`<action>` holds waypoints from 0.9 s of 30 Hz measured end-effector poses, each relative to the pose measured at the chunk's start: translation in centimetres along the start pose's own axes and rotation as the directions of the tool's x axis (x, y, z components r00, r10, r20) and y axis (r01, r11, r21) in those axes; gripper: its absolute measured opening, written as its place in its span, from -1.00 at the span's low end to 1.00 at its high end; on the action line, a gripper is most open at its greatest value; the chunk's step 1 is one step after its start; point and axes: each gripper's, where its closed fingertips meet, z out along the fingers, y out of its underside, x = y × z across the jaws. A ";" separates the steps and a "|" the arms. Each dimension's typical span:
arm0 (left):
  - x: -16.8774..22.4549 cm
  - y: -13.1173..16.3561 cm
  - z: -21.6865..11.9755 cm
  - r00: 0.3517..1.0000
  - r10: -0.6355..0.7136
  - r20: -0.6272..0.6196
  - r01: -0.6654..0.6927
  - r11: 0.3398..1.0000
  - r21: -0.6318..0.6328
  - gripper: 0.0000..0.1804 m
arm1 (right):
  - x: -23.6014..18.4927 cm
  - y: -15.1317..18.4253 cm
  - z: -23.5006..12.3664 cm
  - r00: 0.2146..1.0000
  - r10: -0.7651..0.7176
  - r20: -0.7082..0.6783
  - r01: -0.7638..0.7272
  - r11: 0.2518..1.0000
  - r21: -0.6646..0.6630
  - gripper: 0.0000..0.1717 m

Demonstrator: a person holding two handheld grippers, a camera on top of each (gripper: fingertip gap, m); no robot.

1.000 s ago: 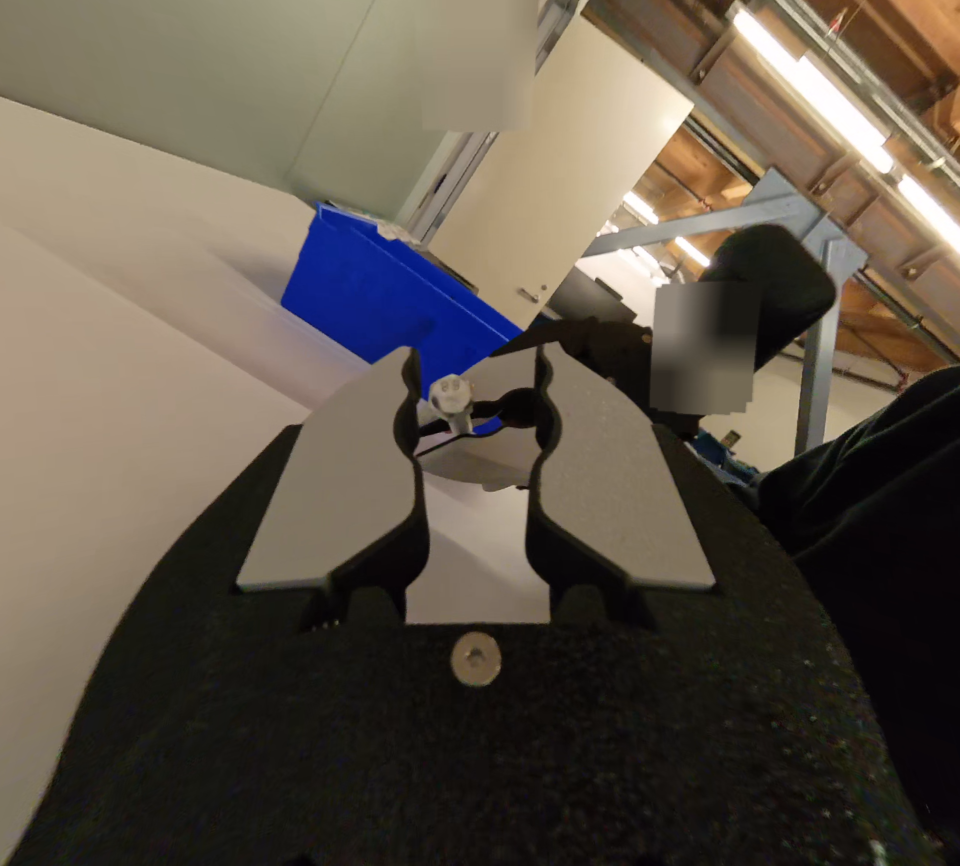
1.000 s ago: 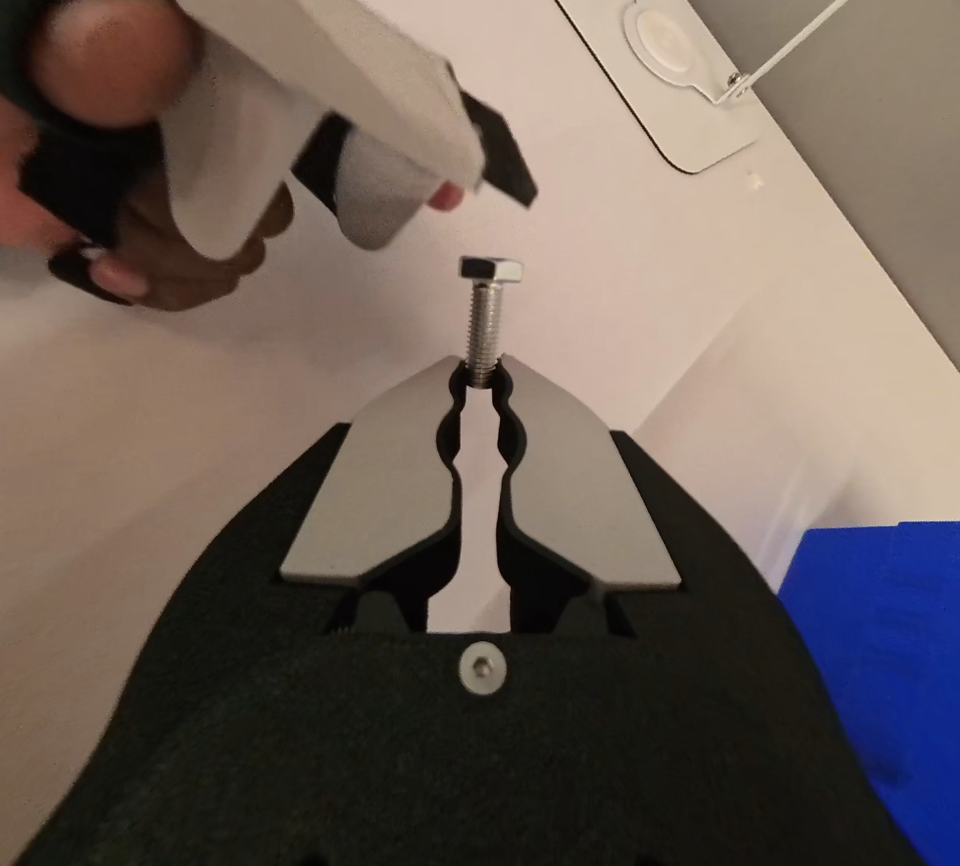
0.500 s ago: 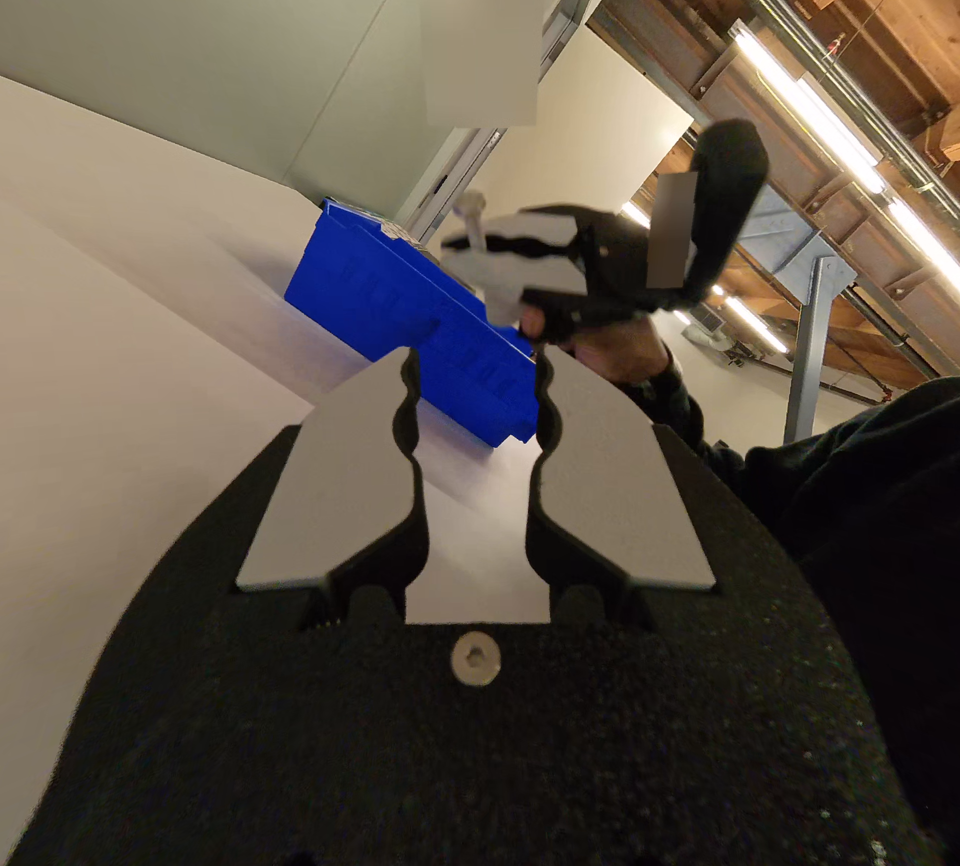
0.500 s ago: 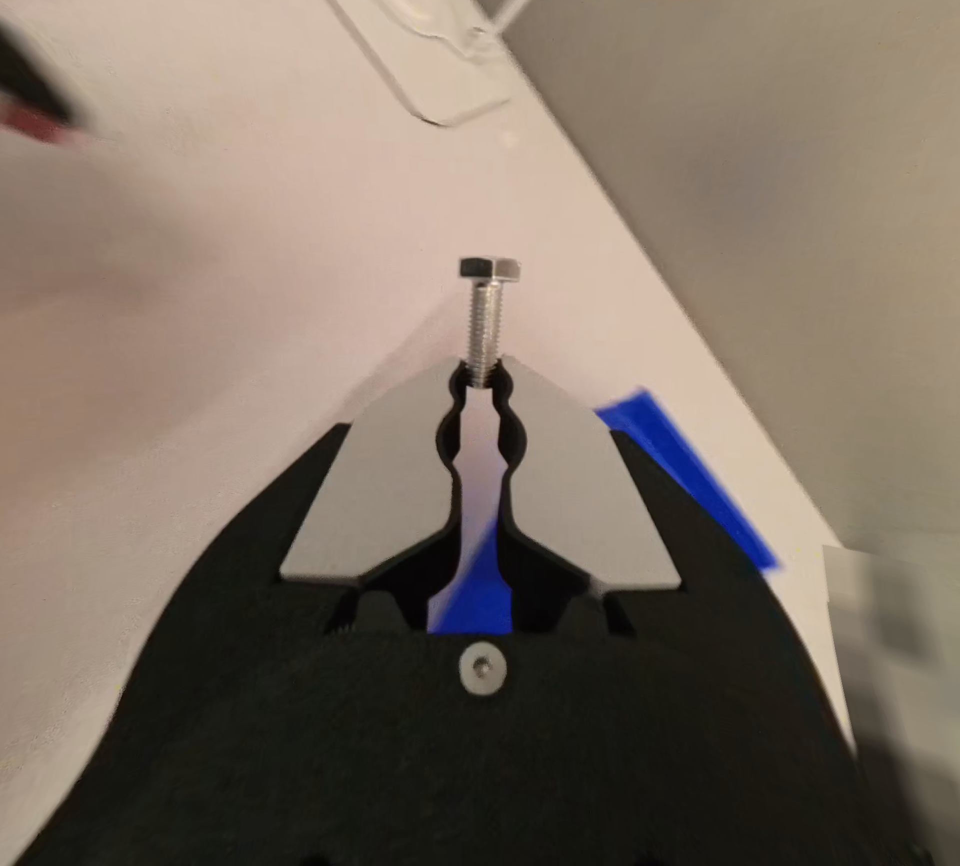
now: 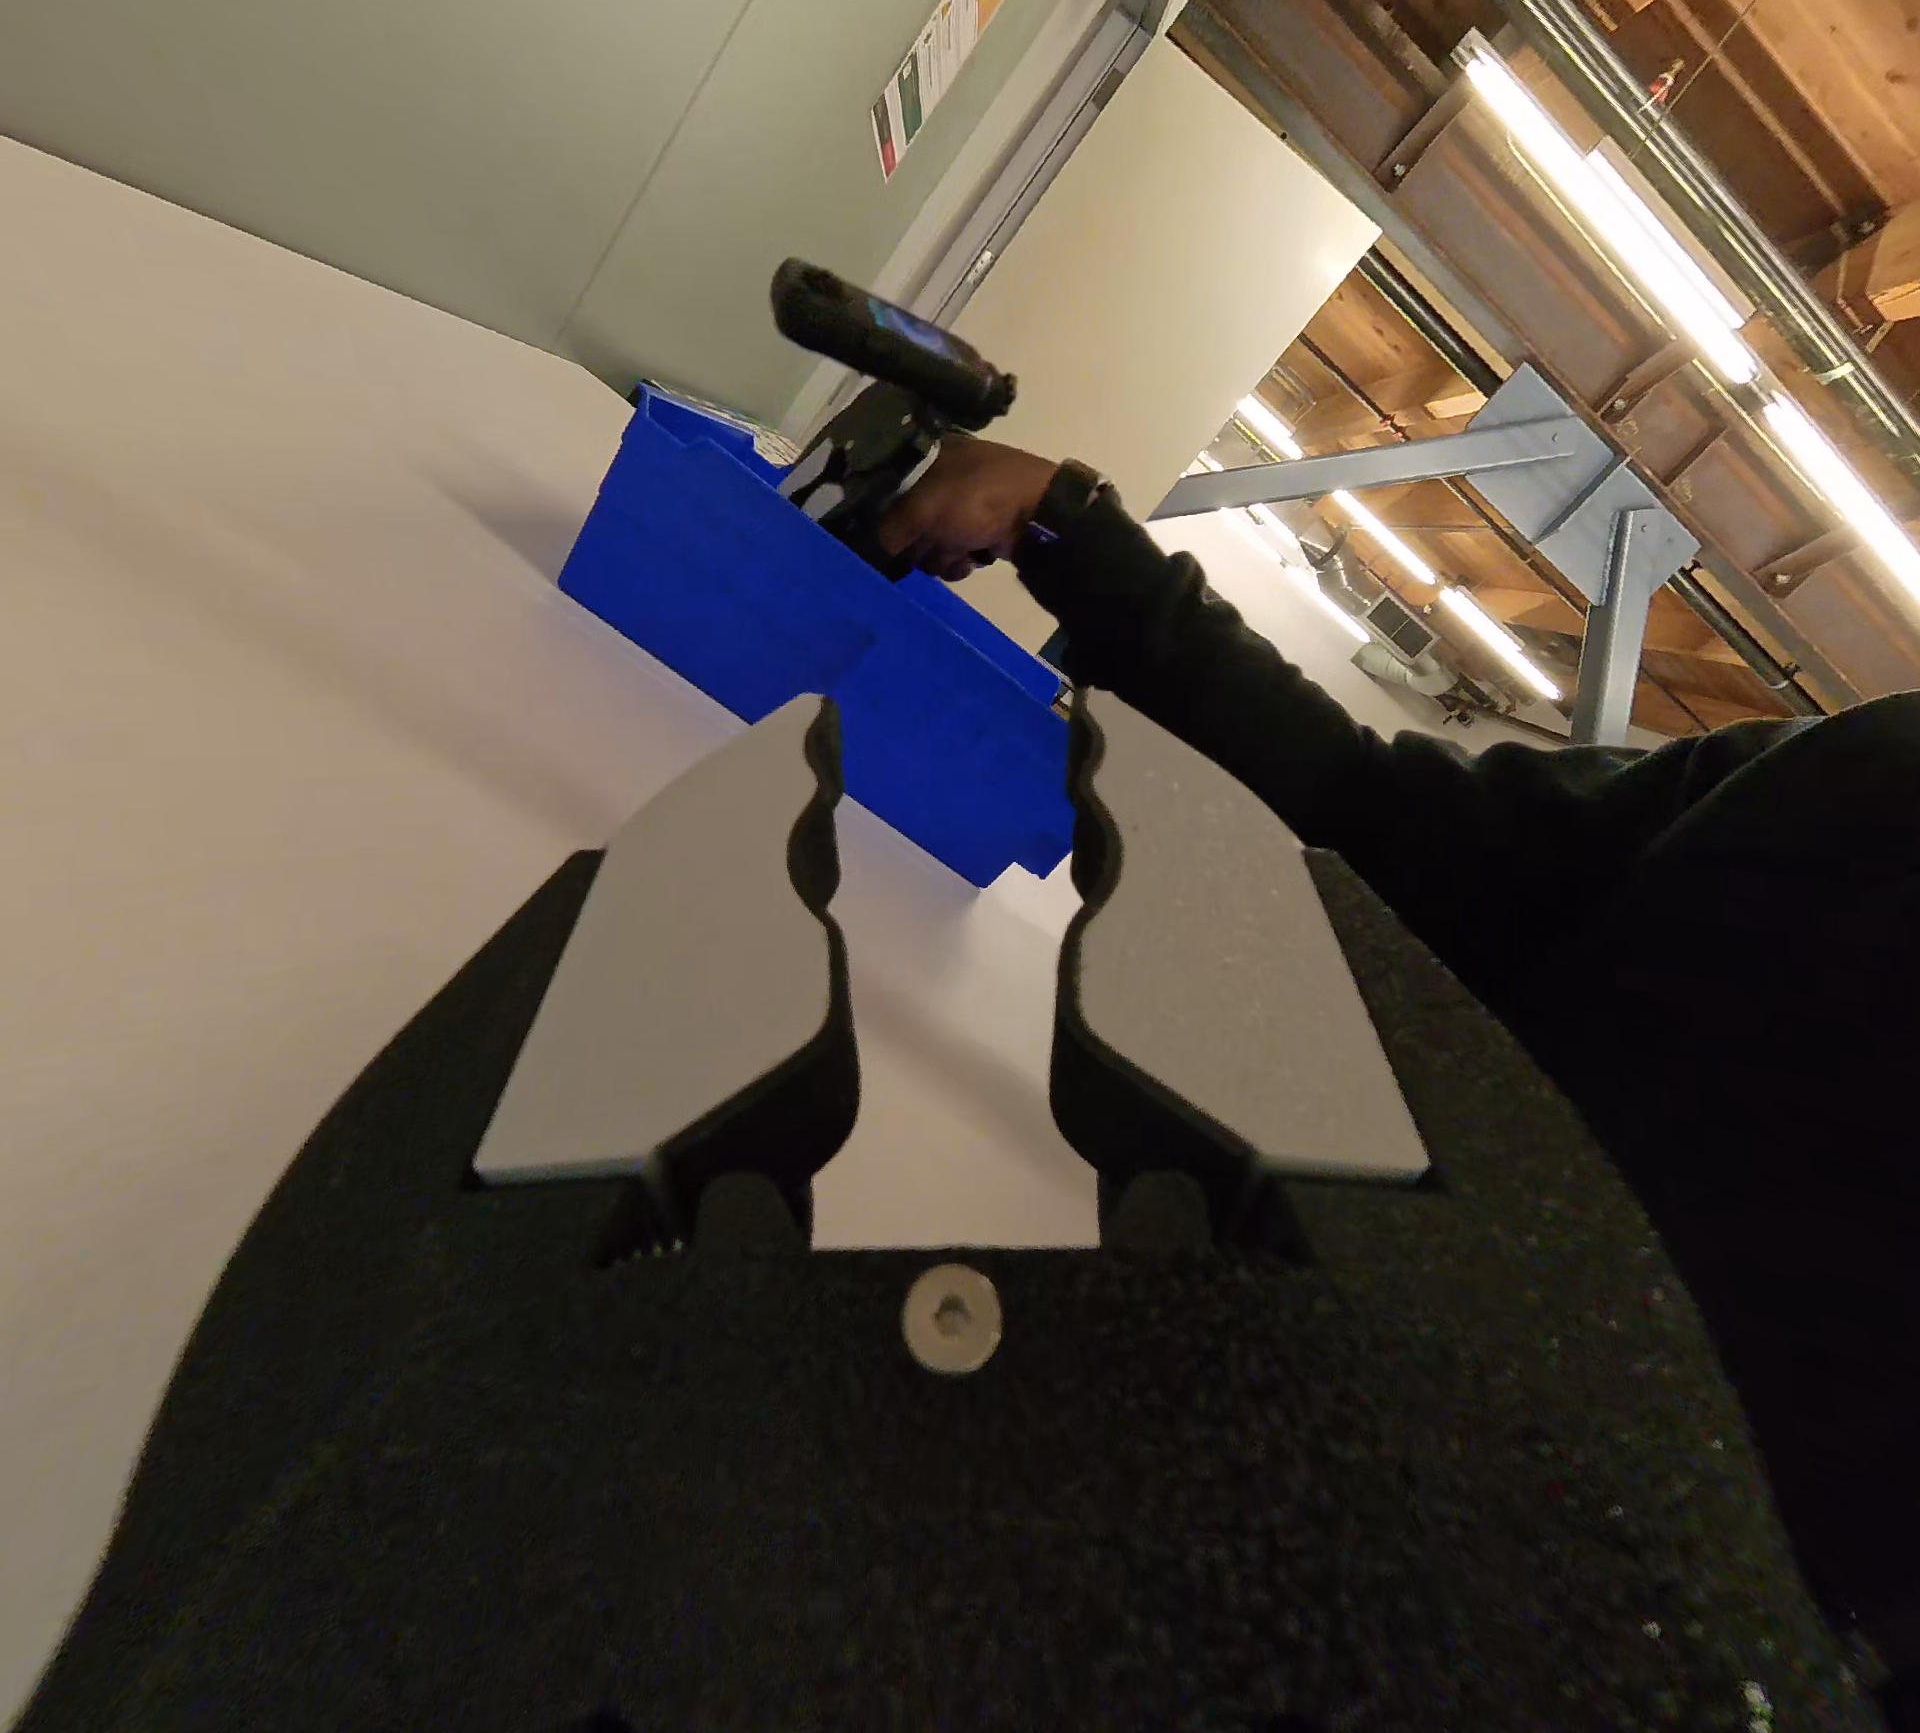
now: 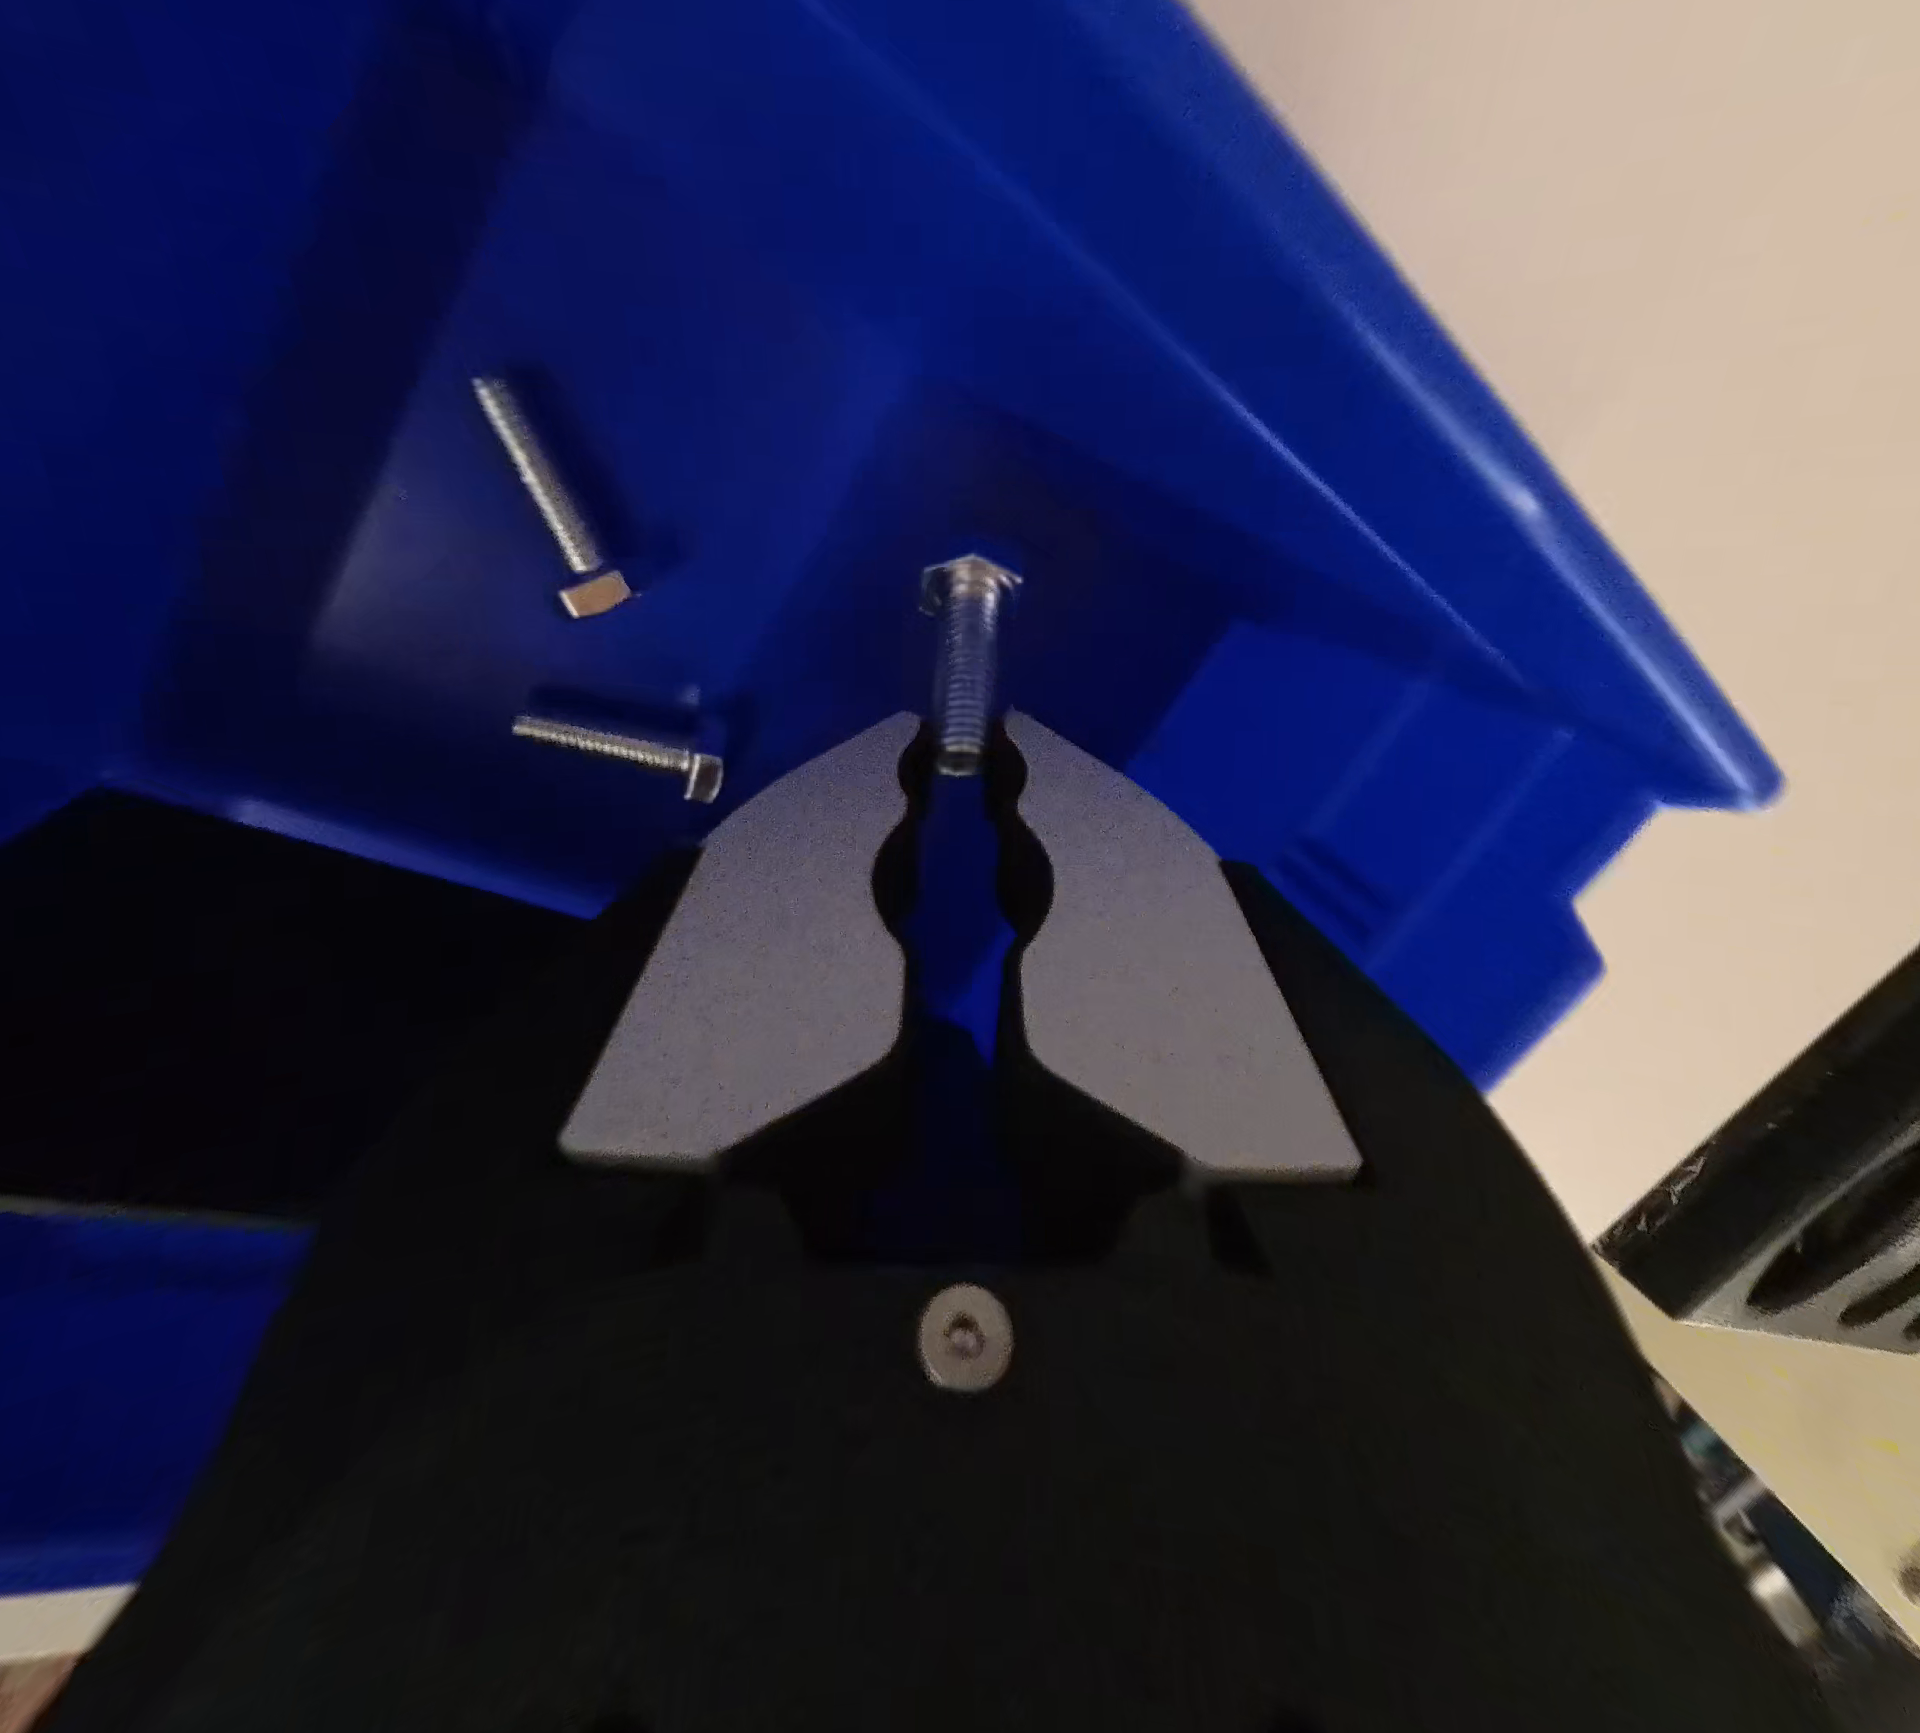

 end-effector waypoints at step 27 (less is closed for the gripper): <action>1.6 -1.0 -10.6 0.521 0.600 0.607 -0.591 0.767 -0.251 -0.51 | -13.6 3.9 -13.0 0.966 0.250 0.072 -0.220 0.640 0.737 -0.53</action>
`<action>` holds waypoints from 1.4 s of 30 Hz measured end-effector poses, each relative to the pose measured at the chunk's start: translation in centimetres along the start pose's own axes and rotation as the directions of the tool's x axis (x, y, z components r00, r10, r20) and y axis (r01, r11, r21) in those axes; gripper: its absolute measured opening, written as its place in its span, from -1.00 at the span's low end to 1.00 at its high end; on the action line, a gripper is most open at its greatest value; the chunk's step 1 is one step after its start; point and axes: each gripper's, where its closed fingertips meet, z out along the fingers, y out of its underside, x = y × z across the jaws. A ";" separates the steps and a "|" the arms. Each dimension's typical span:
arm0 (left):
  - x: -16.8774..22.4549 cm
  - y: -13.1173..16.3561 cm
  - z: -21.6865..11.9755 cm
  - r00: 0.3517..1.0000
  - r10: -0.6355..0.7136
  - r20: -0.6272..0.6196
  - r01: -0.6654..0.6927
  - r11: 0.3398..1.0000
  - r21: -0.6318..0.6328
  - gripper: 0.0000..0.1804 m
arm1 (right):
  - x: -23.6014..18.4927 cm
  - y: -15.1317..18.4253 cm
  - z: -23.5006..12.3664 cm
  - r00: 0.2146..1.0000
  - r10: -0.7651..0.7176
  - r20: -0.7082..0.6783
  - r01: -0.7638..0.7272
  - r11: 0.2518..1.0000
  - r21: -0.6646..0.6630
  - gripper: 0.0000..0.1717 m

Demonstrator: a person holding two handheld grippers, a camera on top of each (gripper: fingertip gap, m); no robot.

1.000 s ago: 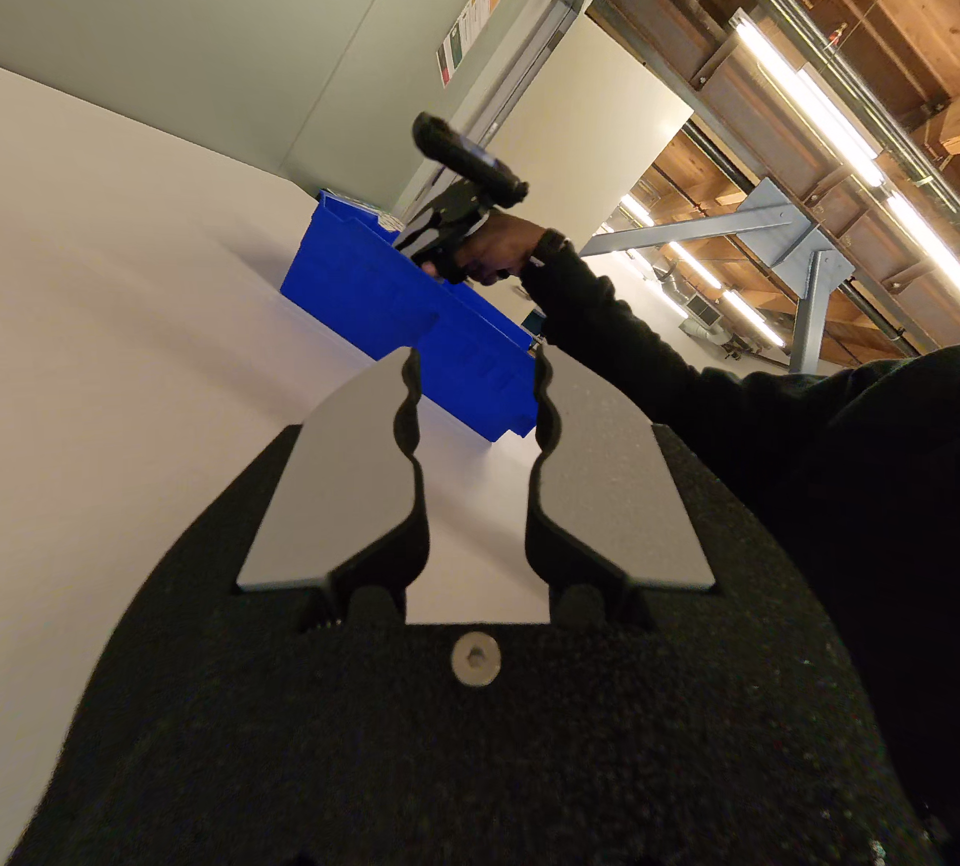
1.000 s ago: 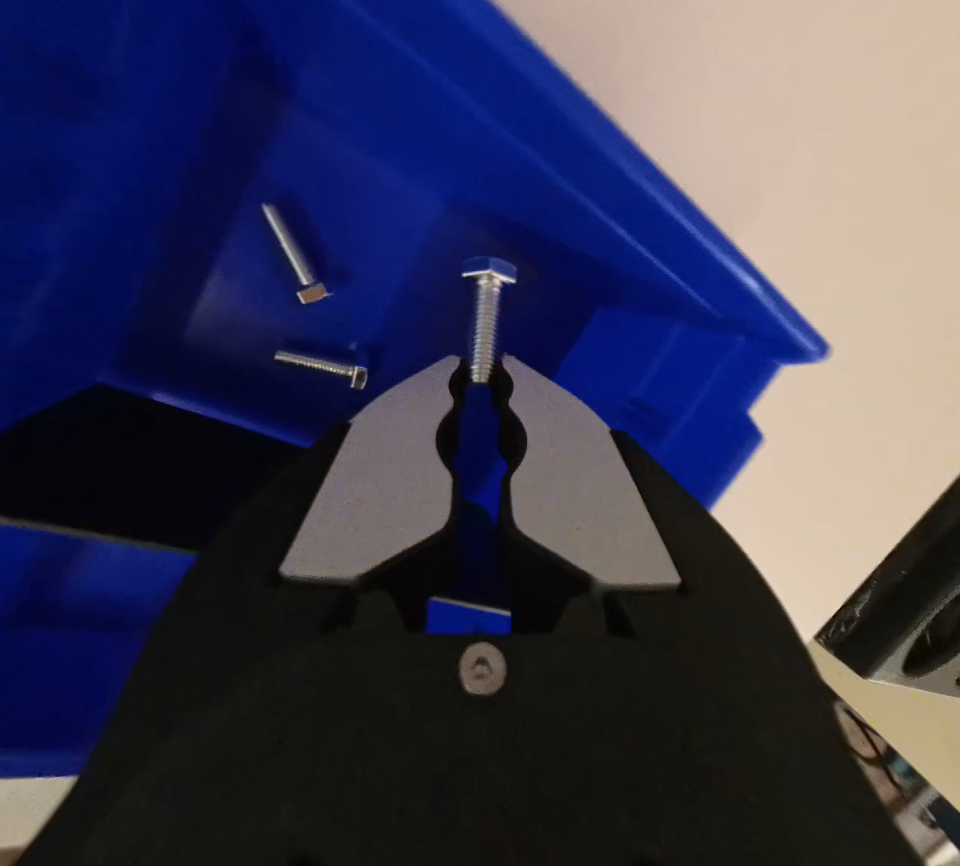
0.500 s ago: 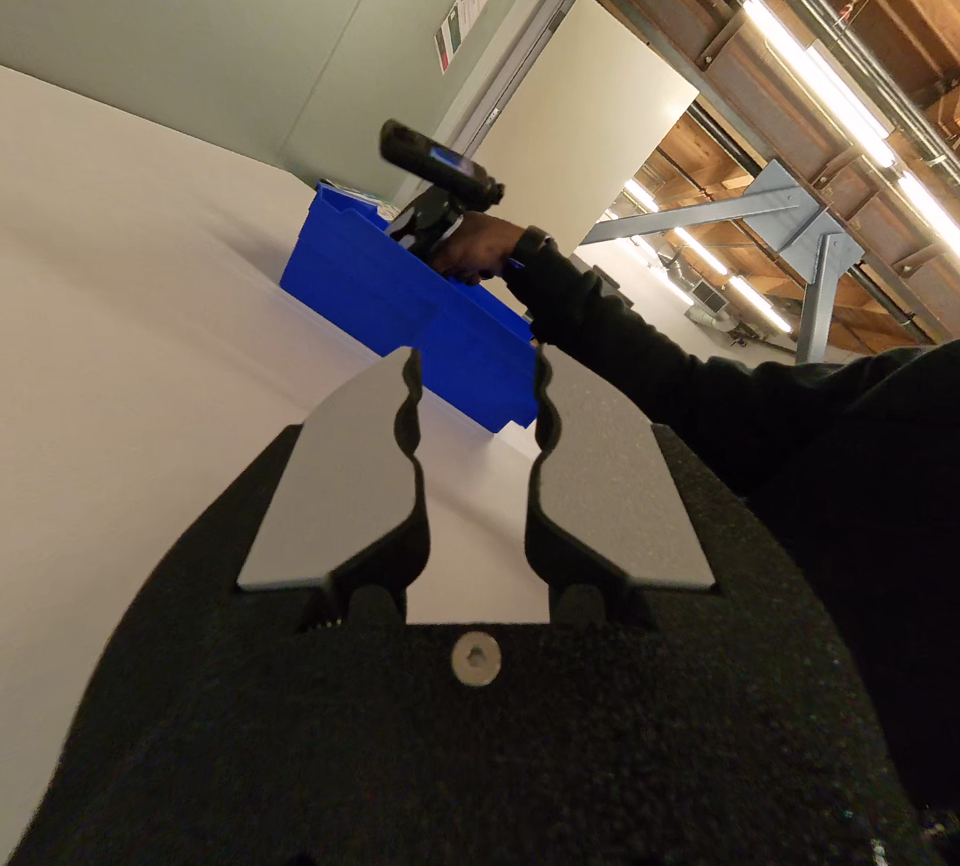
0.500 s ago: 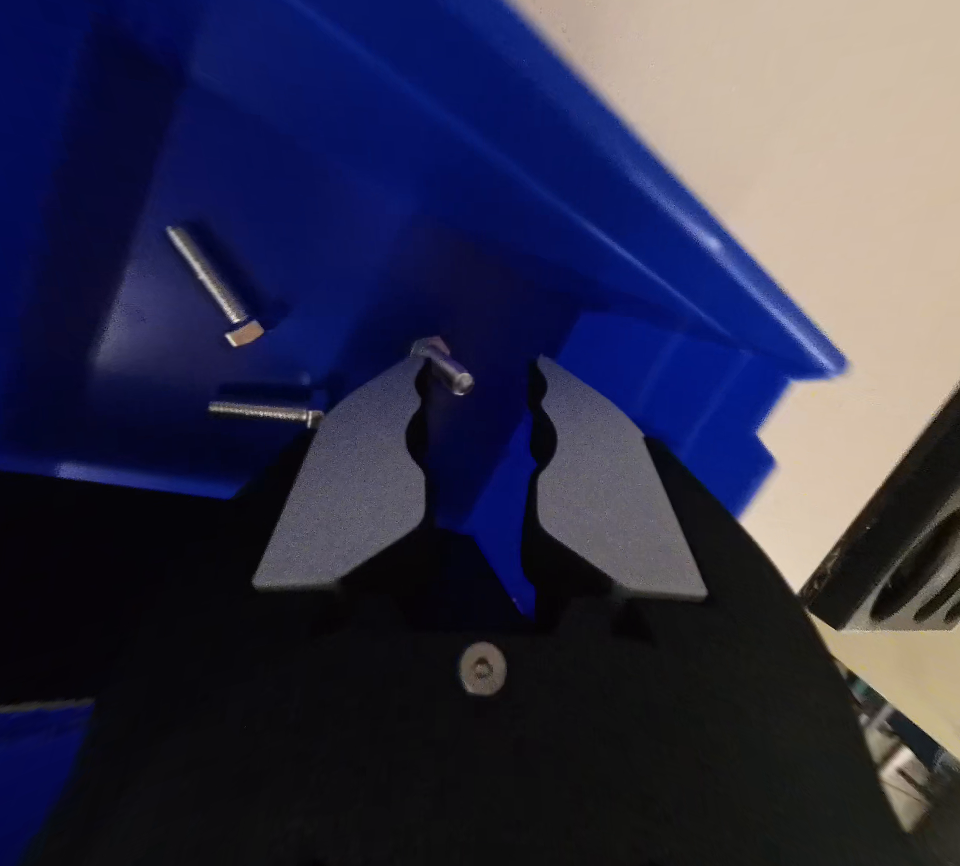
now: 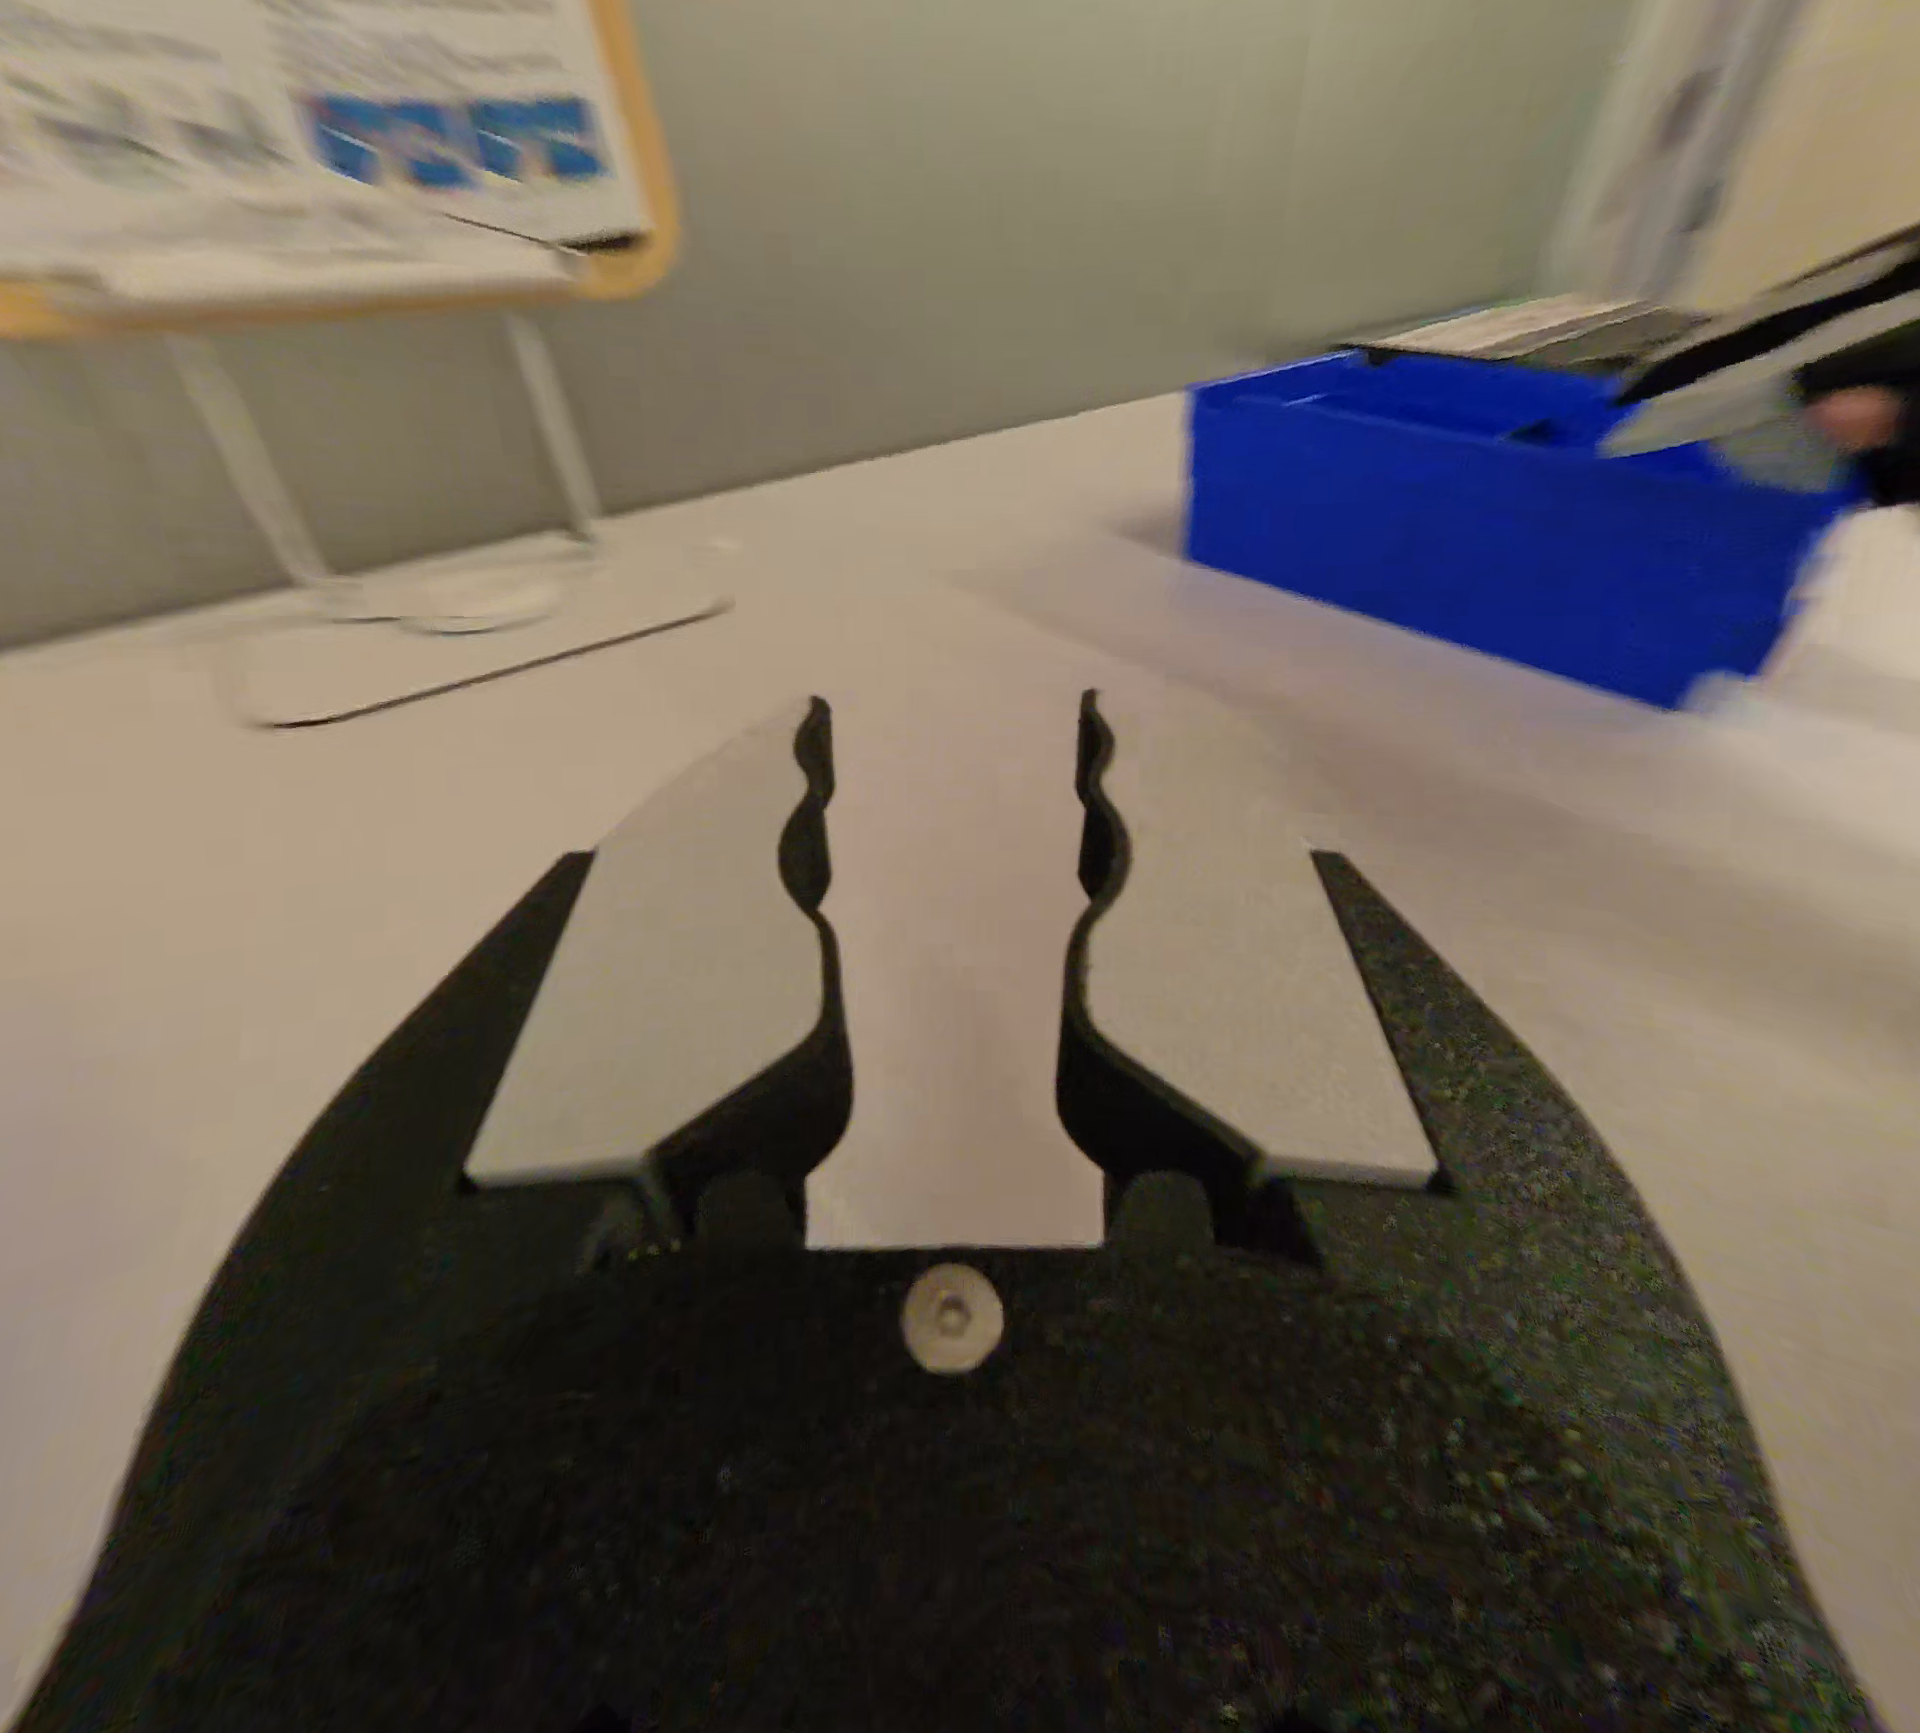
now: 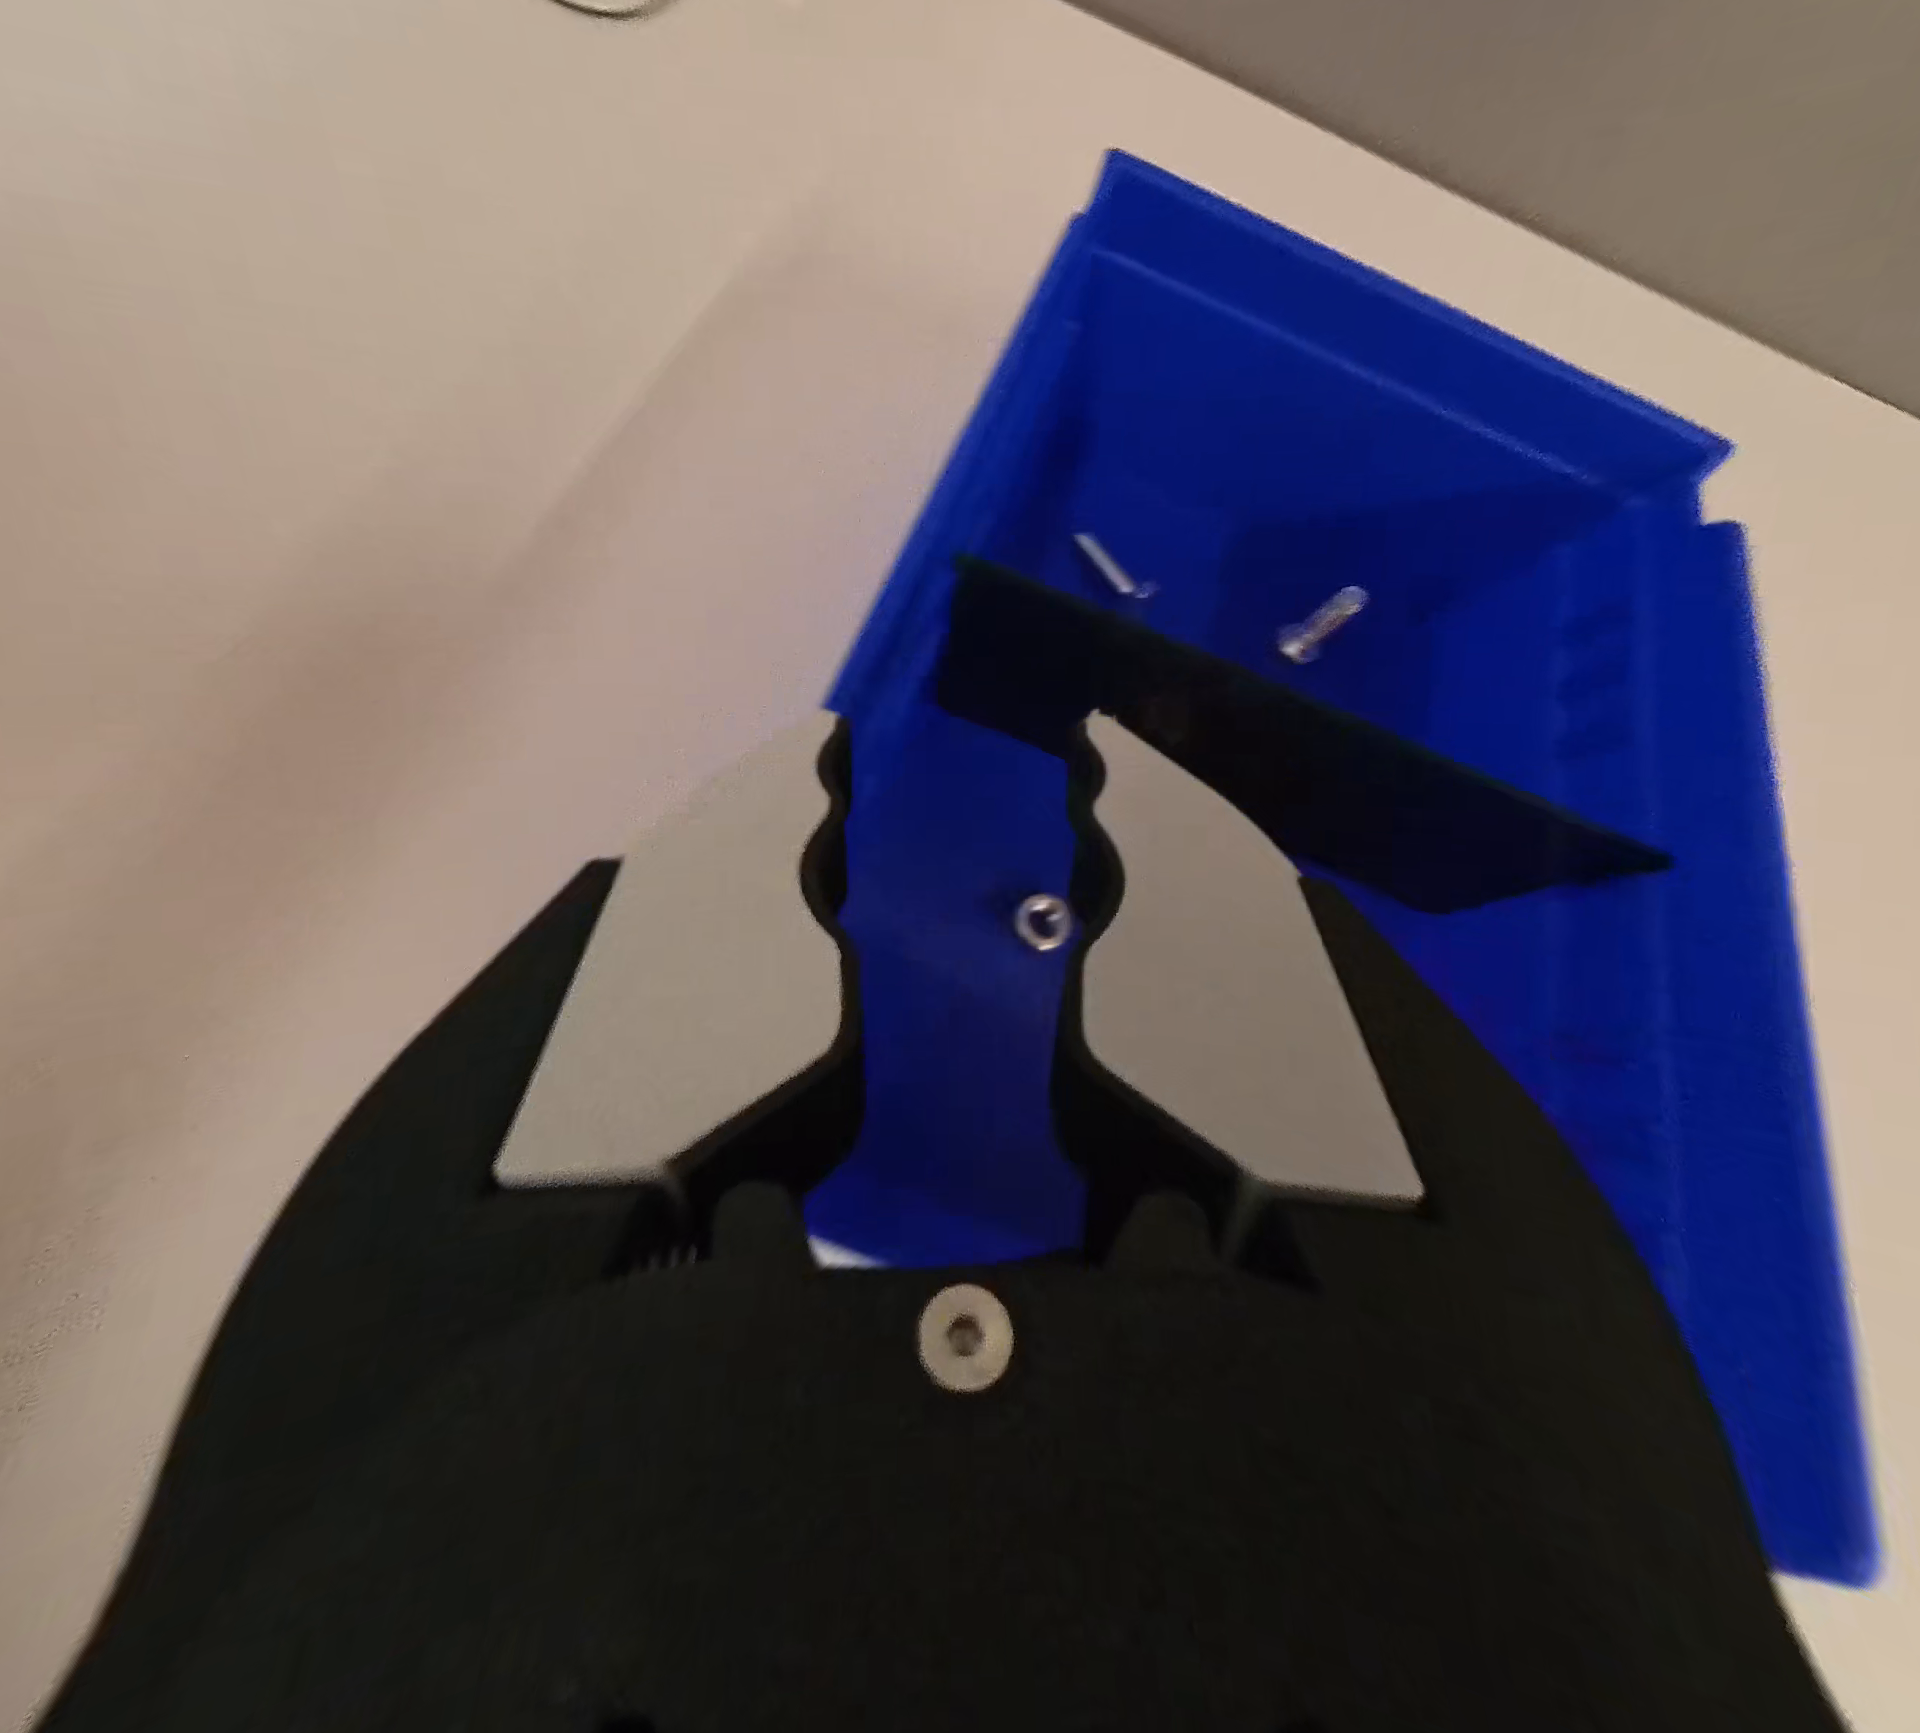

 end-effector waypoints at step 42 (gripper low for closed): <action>-3.4 5.9 -21.3 0.955 0.280 -0.092 -0.293 0.866 -0.405 -0.96 | -7.9 0.6 1.6 0.913 -0.381 0.148 0.365 0.922 0.127 -0.87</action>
